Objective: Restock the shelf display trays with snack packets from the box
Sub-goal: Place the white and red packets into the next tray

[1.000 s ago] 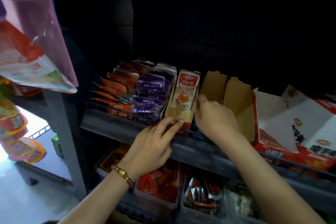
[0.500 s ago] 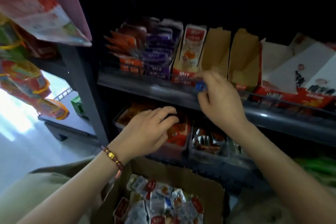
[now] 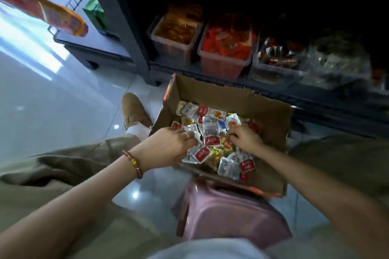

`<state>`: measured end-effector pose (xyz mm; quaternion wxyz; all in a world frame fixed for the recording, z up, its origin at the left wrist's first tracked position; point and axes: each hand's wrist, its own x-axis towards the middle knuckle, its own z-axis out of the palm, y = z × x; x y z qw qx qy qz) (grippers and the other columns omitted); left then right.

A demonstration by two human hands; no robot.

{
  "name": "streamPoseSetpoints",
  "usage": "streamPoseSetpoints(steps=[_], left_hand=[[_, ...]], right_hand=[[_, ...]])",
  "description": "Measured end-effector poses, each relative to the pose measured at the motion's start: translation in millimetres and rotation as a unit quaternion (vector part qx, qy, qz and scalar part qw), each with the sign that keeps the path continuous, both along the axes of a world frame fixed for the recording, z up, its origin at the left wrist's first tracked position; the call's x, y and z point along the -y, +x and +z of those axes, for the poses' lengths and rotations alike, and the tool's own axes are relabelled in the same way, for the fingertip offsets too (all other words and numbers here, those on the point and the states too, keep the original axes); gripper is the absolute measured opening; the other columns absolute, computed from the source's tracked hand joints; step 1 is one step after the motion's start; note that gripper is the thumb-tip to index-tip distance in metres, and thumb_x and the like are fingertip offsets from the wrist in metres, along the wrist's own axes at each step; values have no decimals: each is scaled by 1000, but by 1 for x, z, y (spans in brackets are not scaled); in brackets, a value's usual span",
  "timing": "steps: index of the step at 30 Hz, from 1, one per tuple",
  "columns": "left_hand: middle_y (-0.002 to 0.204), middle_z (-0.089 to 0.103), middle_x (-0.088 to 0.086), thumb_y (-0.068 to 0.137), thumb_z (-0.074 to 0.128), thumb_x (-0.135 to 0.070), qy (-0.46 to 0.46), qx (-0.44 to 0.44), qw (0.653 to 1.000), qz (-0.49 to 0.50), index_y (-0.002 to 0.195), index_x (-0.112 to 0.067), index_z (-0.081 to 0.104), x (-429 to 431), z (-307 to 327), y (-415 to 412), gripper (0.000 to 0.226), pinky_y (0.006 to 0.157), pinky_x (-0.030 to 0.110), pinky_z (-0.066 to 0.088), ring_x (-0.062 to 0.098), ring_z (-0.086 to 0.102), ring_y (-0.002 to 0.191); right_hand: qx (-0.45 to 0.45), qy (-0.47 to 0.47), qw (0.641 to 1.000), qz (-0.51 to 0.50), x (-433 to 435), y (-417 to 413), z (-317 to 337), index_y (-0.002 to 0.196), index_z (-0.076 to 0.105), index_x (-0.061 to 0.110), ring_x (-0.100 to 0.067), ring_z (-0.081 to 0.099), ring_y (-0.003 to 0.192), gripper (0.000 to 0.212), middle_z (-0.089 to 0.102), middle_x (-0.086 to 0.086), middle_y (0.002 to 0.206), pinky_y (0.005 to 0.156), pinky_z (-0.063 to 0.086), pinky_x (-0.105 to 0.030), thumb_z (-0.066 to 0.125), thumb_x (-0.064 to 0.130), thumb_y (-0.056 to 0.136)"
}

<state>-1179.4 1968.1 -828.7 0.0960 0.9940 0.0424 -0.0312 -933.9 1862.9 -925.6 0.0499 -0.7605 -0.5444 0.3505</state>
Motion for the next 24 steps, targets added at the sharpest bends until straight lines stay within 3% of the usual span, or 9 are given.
streamPoseSetpoints(steps=[2,4,6,9,12,17,21,23,24], left_hand=[[78,59,4,77,56,-11,-10,14,1000,2,92,-10,61,-1,2,-8,16,47,30,47,25,60,61],[76,59,5,78,43,-14,-7,18,1000,9,90,-8,63,-2,4,-9,23,47,29,45,25,60,60],[78,60,6,81,40,-16,-14,8,1000,9,92,-8,64,-3,3,-8,28,48,31,45,27,60,61],[85,63,5,84,41,-17,-23,3,1000,9,97,-9,64,-3,0,-4,28,53,30,46,26,61,64],[89,64,5,84,42,-17,-39,19,999,8,100,-9,63,-3,3,0,28,54,28,46,25,62,65],[90,65,3,84,41,-19,-45,19,999,11,101,-11,65,-5,2,3,30,54,27,46,21,62,65],[98,63,0,86,50,-16,-133,15,985,113,105,-14,64,-3,-4,5,24,57,25,46,19,64,73],[105,56,-3,90,55,-20,-202,-8,956,212,113,-17,60,-2,-10,5,24,68,31,52,14,62,83],[107,51,-4,90,57,-22,-240,-20,937,253,117,-18,58,-1,-11,6,27,75,34,52,12,59,87]], right_hand=[[35,-23,996,-81,15,-3,-25,87,73,16,-28,64,91,23,71,-10,98,77,52,-36,50,12,88],[70,-59,983,-158,25,-9,-47,103,66,7,-34,60,102,22,65,-18,110,82,48,-35,48,12,92],[79,-113,951,-276,29,-21,-64,132,44,0,-37,48,120,40,45,-24,134,95,43,-38,49,11,94],[18,-189,881,-434,33,-37,-79,147,12,3,-41,35,132,75,17,-25,150,103,38,-44,60,13,90],[-8,-249,874,-416,35,-39,-85,149,-9,6,-41,31,135,92,9,-26,153,104,36,-45,62,20,91],[7,-257,903,-344,39,-37,-83,143,13,6,-35,56,113,84,34,-23,143,77,50,-35,70,19,83],[-141,-181,892,-389,21,-35,-63,130,38,5,-17,60,85,65,54,-11,119,62,47,-22,74,25,80],[-203,-92,903,-366,11,-44,-48,124,43,12,-14,59,88,61,55,-10,121,68,49,-22,78,21,75],[-198,-33,922,-332,7,-47,-42,128,42,15,-19,56,102,70,51,-9,127,82,50,-30,81,20,70]])
